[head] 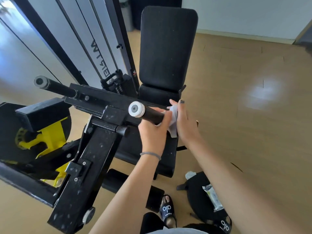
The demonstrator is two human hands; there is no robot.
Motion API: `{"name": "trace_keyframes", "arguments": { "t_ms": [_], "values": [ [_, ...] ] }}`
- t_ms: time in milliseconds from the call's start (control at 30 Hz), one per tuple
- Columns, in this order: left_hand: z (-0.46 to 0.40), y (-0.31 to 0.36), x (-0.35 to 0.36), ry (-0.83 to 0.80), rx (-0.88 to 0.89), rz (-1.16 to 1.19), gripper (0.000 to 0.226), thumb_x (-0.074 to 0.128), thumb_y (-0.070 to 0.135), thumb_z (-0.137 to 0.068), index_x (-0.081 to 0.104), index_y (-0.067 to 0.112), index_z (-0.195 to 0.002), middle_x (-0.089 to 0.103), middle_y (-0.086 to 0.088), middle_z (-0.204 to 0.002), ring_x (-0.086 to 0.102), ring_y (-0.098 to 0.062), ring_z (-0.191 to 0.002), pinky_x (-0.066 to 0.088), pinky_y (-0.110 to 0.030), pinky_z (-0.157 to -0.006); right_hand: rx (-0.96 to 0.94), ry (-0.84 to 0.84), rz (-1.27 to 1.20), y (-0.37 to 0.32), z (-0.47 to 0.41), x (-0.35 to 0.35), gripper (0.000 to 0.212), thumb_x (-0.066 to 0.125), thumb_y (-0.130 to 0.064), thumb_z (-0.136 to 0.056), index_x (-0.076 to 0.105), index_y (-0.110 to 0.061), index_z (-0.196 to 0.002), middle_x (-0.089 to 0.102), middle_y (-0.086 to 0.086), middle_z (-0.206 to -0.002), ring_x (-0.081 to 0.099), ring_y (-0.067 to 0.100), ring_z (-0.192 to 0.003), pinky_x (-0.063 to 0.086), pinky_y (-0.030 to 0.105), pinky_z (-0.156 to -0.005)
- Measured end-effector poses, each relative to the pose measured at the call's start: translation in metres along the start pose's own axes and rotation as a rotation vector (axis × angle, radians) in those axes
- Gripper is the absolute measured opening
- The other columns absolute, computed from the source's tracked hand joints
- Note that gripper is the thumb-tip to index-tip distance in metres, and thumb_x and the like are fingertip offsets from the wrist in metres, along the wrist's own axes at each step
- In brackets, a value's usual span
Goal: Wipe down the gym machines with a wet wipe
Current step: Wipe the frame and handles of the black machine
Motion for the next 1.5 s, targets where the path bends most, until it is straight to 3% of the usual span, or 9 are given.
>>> {"name": "trace_keyframes", "arguments": {
  "t_ms": [167,267,367,533,733,933,1033,1133,1500],
  "values": [
    [0.011,-0.013,-0.006,-0.090,0.011,-0.125,0.021,0.072,0.020,-0.090,0.061,0.032,-0.103,0.065,0.017,-0.103,0.061,0.003,-0.101,0.047,-0.008,-0.082,0.044,0.013,0.020,0.008,-0.005,-0.003,0.059,0.010,-0.050,-0.109,0.049,-0.032,-0.149,0.056,-0.011,-0.143,0.046,0.001,-0.126,0.020,-0.011,-0.082],
    [0.018,-0.035,-0.013,-0.089,0.109,-0.443,0.025,0.068,0.026,-0.092,0.057,0.028,-0.115,0.048,0.014,-0.122,0.043,-0.004,-0.115,0.034,-0.023,-0.101,-0.004,0.044,0.029,0.014,-0.006,0.002,0.063,0.012,-0.061,-0.104,0.051,-0.037,-0.146,0.057,-0.013,-0.141,0.044,0.008,-0.137,0.026,0.025,-0.118],
    [0.014,-0.048,-0.012,-0.014,0.136,-0.583,0.017,0.065,0.022,-0.094,0.062,0.022,-0.110,0.035,0.009,-0.119,0.032,-0.007,-0.108,0.034,-0.027,-0.102,0.005,0.062,0.000,0.013,-0.005,0.005,0.066,0.014,-0.064,-0.098,0.054,-0.038,-0.143,0.060,-0.013,-0.137,0.046,0.011,-0.137,0.031,0.045,-0.120],
    [0.020,-0.040,-0.003,0.031,0.068,-0.343,0.011,0.058,0.012,-0.096,0.064,0.017,-0.104,0.055,0.013,-0.107,0.054,0.001,-0.099,0.047,-0.018,-0.084,0.000,0.068,0.003,0.013,-0.005,0.000,0.056,0.015,-0.050,-0.110,0.055,-0.031,-0.144,0.061,-0.011,-0.136,0.047,0.010,-0.135,0.030,0.028,-0.112],
    [0.029,-0.027,-0.007,-0.003,-0.024,-0.133,0.030,0.067,0.015,-0.090,0.053,0.026,-0.113,0.067,0.012,-0.099,0.066,-0.008,-0.095,0.054,-0.021,-0.078,0.022,0.073,-0.027,0.013,-0.004,0.000,0.055,0.019,-0.054,-0.108,0.058,-0.033,-0.140,0.063,-0.015,-0.132,0.050,0.011,-0.134,0.033,0.046,-0.119],
    [0.033,-0.044,-0.013,-0.130,0.179,-0.335,0.047,0.057,0.003,-0.091,0.037,0.017,-0.131,0.057,0.003,-0.112,0.060,-0.013,-0.101,0.055,-0.028,-0.081,0.034,0.057,-0.018,0.011,-0.002,-0.003,0.054,0.016,-0.050,-0.110,0.057,-0.034,-0.142,0.062,-0.017,-0.134,0.046,0.009,-0.137,0.029,0.039,-0.120],
    [0.024,-0.046,-0.009,-0.151,0.231,-0.405,0.046,0.054,0.005,-0.094,0.033,0.023,-0.131,0.050,0.019,-0.111,0.055,-0.001,-0.104,0.054,-0.027,-0.088,0.036,0.059,-0.021,0.011,-0.003,-0.003,0.059,0.016,-0.058,-0.104,0.058,-0.037,-0.140,0.063,-0.018,-0.131,0.048,0.011,-0.135,0.033,0.046,-0.119],
    [0.007,-0.046,-0.008,-0.186,0.218,-0.451,0.066,0.049,0.003,-0.094,0.026,0.022,-0.154,0.030,0.031,-0.140,0.025,0.016,-0.134,0.026,-0.012,-0.112,0.030,0.058,-0.012,0.010,-0.003,-0.004,0.061,0.015,-0.058,-0.103,0.058,-0.035,-0.141,0.063,-0.017,-0.132,0.048,0.011,-0.136,0.032,0.046,-0.119],
    [0.046,-0.072,-0.022,-0.117,0.379,-0.637,0.042,0.043,0.006,-0.103,0.042,0.004,-0.145,0.051,-0.006,-0.147,0.044,-0.019,-0.140,0.041,-0.045,-0.113,0.012,0.066,-0.020,0.013,-0.003,-0.002,0.058,0.016,-0.054,-0.107,0.058,-0.034,-0.140,0.062,-0.017,-0.134,0.047,0.009,-0.136,0.031,0.043,-0.120]
  ]
}}
Point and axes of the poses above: each hand's wrist, its own z-axis away from the middle knuckle, its own x-axis out of the palm, y = z × x, the point moved 1 cm from there along -z, towards the middle knuckle
